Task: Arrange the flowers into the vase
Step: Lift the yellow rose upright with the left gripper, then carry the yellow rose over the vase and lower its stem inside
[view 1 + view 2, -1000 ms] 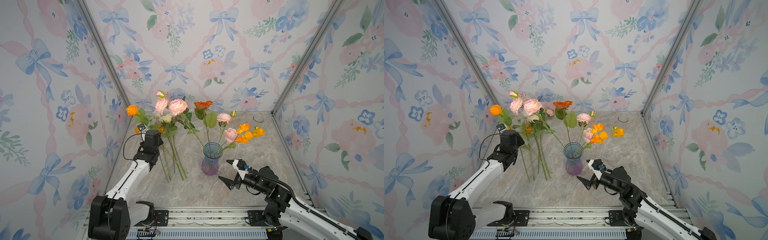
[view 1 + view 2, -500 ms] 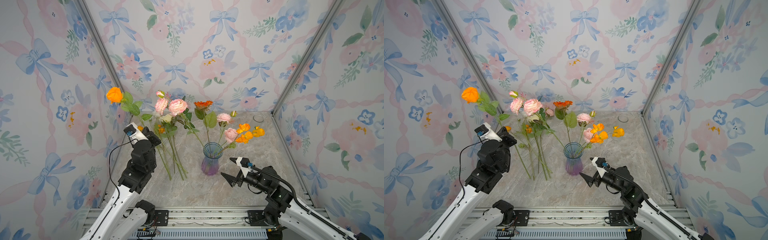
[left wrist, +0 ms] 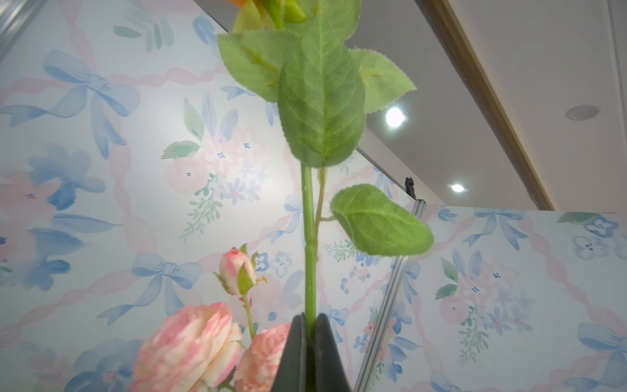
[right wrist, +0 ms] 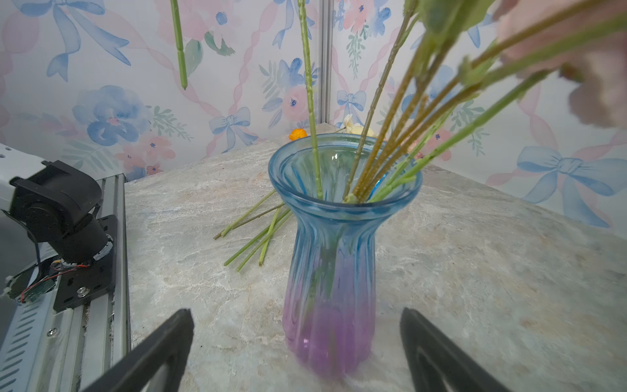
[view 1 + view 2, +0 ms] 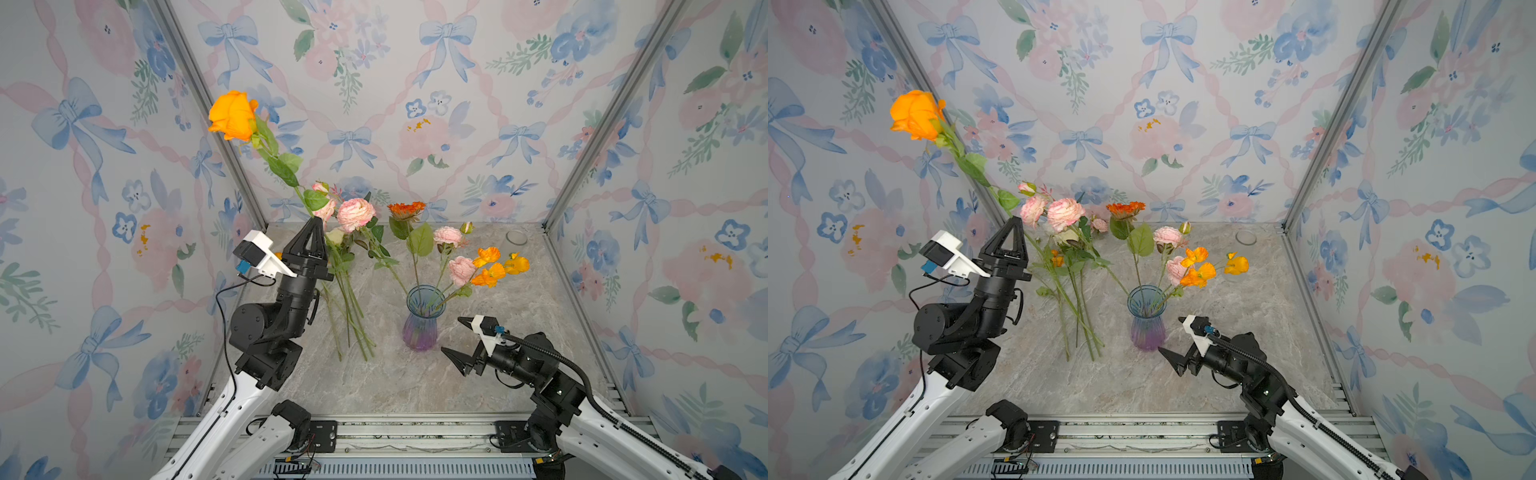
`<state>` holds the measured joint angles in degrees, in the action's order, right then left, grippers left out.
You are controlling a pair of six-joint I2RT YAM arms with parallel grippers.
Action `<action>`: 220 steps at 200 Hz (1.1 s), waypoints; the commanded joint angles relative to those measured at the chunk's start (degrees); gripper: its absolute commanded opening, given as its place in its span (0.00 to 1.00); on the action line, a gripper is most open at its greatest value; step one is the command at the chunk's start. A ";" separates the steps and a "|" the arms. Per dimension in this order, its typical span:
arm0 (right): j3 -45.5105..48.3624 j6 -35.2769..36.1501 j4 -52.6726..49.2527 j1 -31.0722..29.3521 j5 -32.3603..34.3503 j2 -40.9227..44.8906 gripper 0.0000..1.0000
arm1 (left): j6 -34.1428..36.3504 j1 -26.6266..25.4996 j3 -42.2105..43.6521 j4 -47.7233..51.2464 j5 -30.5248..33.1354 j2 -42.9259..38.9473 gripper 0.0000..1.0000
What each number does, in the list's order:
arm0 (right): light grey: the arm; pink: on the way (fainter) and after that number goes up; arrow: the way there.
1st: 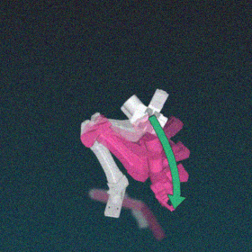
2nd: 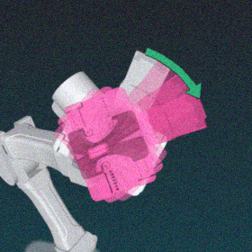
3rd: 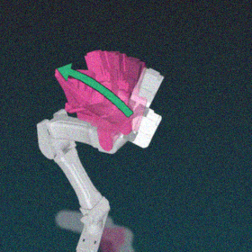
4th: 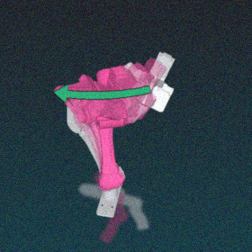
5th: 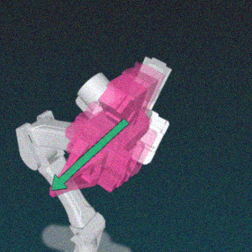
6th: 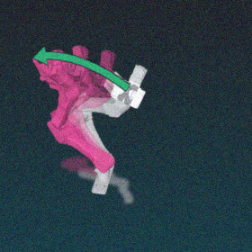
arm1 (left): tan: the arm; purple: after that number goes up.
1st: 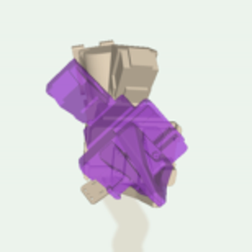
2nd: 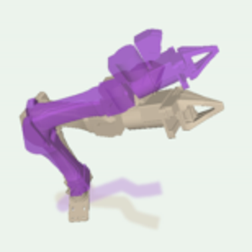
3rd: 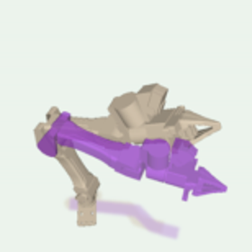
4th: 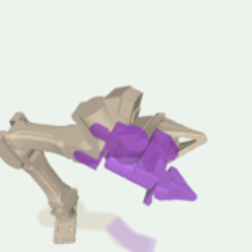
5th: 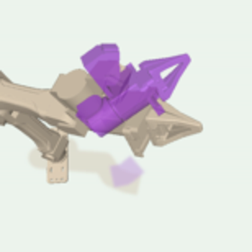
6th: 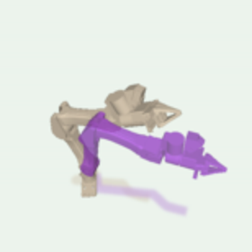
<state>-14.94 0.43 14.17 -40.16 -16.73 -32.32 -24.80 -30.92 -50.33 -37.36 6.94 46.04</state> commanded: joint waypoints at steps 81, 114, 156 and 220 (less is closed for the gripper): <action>0.50 -0.42 1.60 0.37 -0.83 -0.64 0.97 | 20.04 -23.74 -6.18 -23.64 -0.38 19.04 0.00; 0.70 -0.49 1.79 0.37 -0.67 -0.25 0.97 | 25.98 -26.93 -3.62 -32.47 0.04 24.64 0.00; 0.83 -1.11 2.69 0.41 -1.13 -0.56 0.97 | 29.23 -27.56 -0.56 -41.91 0.47 29.48 0.00; 0.94 -1.12 2.61 0.55 -1.10 -0.14 0.97 | 33.60 -27.57 0.05 -53.64 0.09 37.47 0.00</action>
<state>-14.85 0.19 15.29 -40.16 -17.21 -32.88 5.74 -58.33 -50.19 -83.09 6.76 81.97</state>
